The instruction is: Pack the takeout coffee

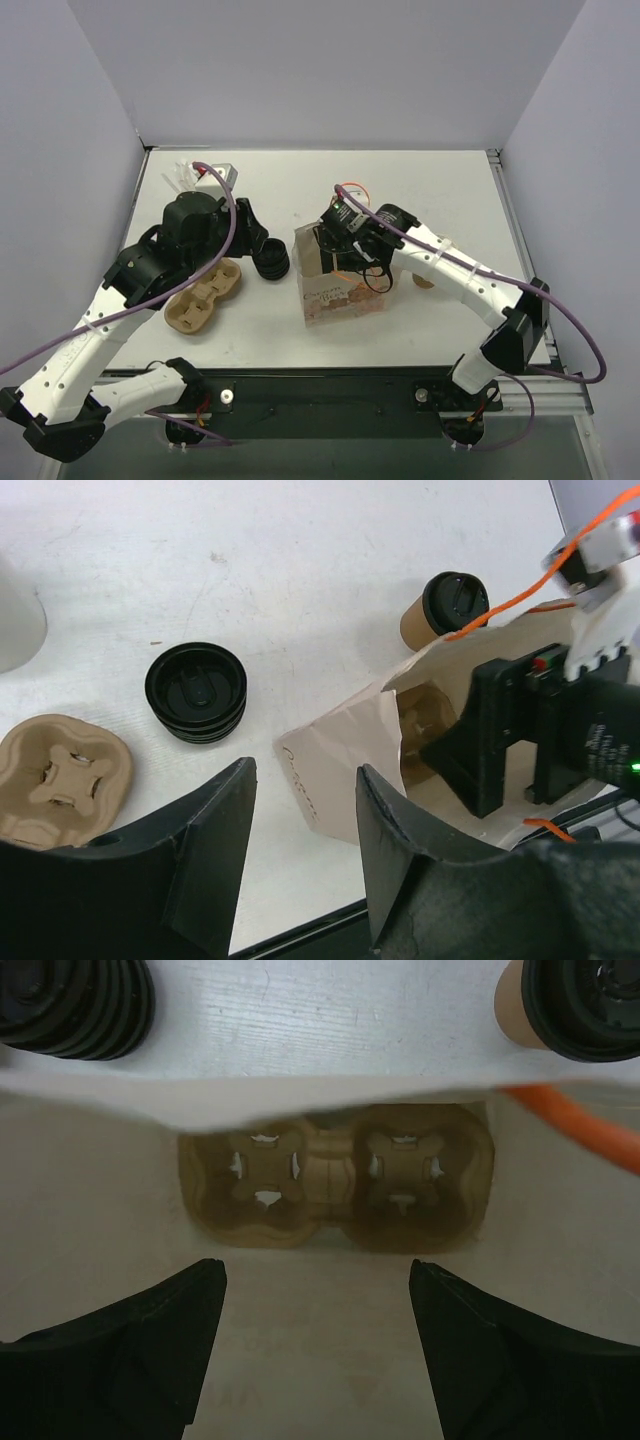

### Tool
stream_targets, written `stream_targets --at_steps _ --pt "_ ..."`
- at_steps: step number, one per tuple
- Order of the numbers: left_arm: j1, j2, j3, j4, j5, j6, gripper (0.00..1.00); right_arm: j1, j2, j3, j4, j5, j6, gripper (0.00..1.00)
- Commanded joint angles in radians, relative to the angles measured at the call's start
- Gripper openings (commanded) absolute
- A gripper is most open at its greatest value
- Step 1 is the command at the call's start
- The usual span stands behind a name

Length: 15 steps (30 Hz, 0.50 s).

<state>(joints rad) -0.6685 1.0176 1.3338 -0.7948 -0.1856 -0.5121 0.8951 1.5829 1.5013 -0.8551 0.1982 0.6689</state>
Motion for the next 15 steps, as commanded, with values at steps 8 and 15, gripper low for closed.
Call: stream_targets --at_steps 8,15 --pt "-0.017 0.047 0.016 0.002 0.127 0.004 0.55 -0.01 -0.129 0.229 -0.128 0.018 -0.023 0.71" --pt "-0.046 0.078 0.025 0.068 0.15 -0.023 0.55 -0.027 -0.129 0.264 -0.162 0.014 -0.008 0.68"
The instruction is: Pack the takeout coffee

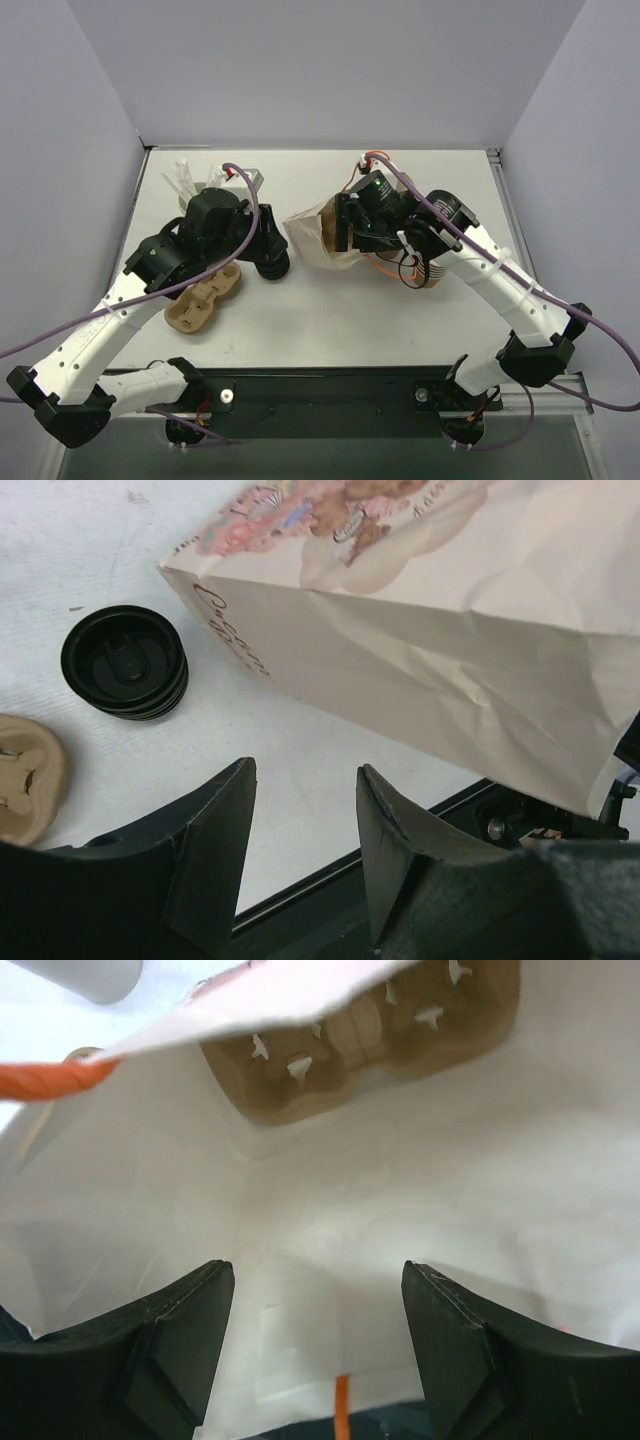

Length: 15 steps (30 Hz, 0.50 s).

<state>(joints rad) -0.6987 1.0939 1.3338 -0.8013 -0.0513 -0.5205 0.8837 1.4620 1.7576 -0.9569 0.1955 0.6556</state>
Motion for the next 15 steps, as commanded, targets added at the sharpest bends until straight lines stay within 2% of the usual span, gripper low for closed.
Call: stream_targets --at_steps 1,8,15 --pt "-0.016 0.009 0.027 0.077 0.013 -0.016 0.55 -0.012 -0.005 -0.001 -0.059 0.01 0.006 0.68" --pt "-0.039 0.012 0.037 0.12 0.021 -0.016 0.54 -0.011 0.012 -0.032 -0.036 0.013 -0.011 0.67" --pt "-0.088 0.029 0.07 0.093 -0.065 -0.01 0.54 -0.018 0.031 -0.058 -0.011 0.012 -0.043 0.67"
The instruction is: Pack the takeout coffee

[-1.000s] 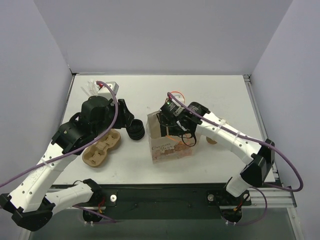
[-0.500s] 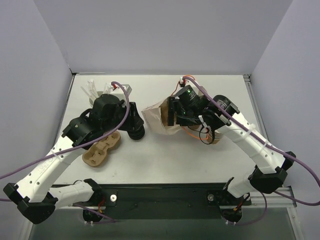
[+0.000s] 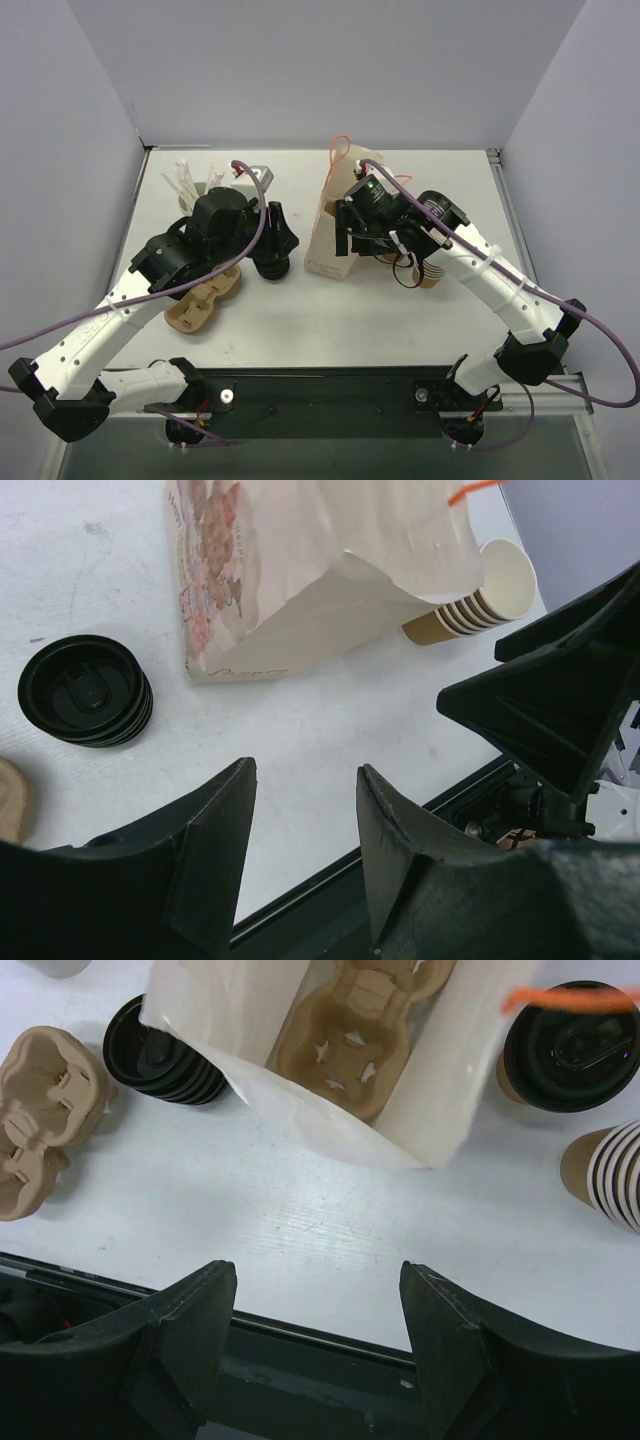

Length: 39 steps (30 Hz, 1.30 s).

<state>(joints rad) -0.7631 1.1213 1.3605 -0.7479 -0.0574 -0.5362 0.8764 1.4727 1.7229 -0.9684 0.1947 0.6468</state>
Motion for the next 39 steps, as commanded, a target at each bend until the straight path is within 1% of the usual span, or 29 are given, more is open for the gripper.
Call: stream_targets --at_steps 1,6,8,9,12,16,20,23,26,31,38,39 --pt "-0.027 0.005 0.043 0.042 -0.067 0.007 0.54 -0.016 0.023 -0.023 0.005 0.011 -0.042 0.67" --pt "-0.03 0.015 0.055 0.048 -0.127 0.011 0.54 -0.051 0.044 0.041 0.02 0.003 -0.085 0.66" --pt "-0.03 0.018 0.057 0.074 -0.137 0.051 0.54 -0.066 0.043 0.069 0.02 -0.003 -0.084 0.64" --pt "-0.028 0.023 0.075 0.081 -0.168 0.086 0.54 -0.068 0.041 0.088 0.02 -0.011 -0.082 0.64" --pt "-0.012 0.066 0.142 0.053 -0.244 0.125 0.54 -0.07 0.037 0.112 0.019 -0.011 -0.069 0.64" --pt "0.015 0.136 0.221 -0.013 -0.254 0.124 0.54 -0.076 0.035 0.13 0.013 0.128 0.017 0.63" --pt "0.015 0.135 0.212 -0.016 -0.239 0.113 0.54 -0.085 0.078 0.184 -0.003 0.242 0.07 0.63" --pt "0.015 0.112 0.187 -0.011 -0.246 0.108 0.54 -0.096 0.101 0.199 -0.007 0.291 0.085 0.6" --pt "0.016 0.094 0.164 -0.014 -0.254 0.11 0.54 -0.128 0.145 0.231 0.0 0.238 0.079 0.59" --pt "0.021 0.06 0.152 -0.028 -0.26 0.122 0.54 -0.143 0.213 0.257 0.022 0.21 0.077 0.59" --pt "0.027 0.034 0.158 -0.044 -0.269 0.148 0.54 -0.152 0.238 0.187 0.023 0.226 0.099 0.53" --pt "0.027 0.026 0.155 -0.044 -0.266 0.156 0.54 -0.152 0.244 0.181 0.022 0.221 0.096 0.51"
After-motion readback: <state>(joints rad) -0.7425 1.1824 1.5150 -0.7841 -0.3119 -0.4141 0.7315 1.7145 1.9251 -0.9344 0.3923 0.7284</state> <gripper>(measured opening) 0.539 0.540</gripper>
